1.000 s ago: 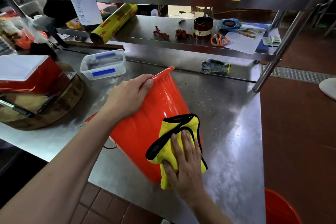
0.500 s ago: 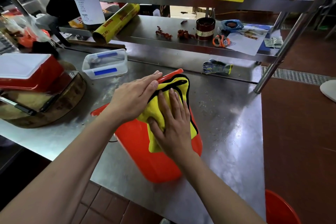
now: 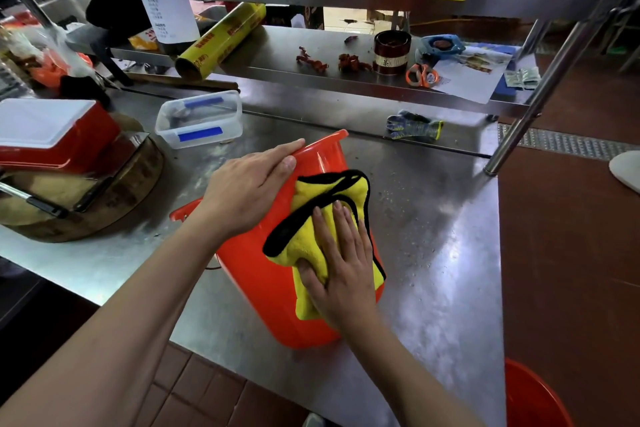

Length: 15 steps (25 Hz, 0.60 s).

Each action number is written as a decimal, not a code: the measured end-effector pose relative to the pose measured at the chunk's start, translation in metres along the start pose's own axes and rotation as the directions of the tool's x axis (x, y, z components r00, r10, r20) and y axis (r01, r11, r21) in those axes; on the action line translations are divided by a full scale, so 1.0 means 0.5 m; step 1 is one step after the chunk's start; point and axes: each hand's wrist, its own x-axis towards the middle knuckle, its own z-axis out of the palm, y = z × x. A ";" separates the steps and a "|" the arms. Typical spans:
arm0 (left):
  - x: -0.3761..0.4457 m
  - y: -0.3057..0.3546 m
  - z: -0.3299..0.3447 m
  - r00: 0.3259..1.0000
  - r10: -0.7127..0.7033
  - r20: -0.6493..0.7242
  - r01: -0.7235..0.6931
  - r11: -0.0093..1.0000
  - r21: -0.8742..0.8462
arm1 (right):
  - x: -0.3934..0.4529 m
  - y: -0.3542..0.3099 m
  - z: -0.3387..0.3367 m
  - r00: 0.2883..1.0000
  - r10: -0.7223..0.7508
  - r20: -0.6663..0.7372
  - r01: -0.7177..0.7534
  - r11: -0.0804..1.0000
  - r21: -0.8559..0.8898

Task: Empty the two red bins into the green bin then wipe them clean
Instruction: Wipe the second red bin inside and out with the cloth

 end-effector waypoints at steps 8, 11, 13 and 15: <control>-0.004 -0.008 0.002 1.000 -0.006 -0.005 0.006 0.999 0.053 | -0.139 0.078 0.000 0.998 0.041 0.037 -0.044 0.997 0.064; -0.002 -0.011 0.006 1.000 0.003 0.002 -0.004 0.998 0.058 | -0.142 0.082 -0.002 0.995 0.088 0.057 -0.092 0.992 0.086; 0.003 -0.017 0.005 1.000 -0.008 0.007 0.008 0.999 0.050 | -0.119 0.069 -0.004 0.992 0.111 0.065 -0.117 0.988 0.100; 0.007 -0.020 0.003 1.000 -0.020 0.013 0.019 0.999 0.040 | -0.072 0.053 -0.009 0.992 0.109 0.060 -0.116 0.986 0.117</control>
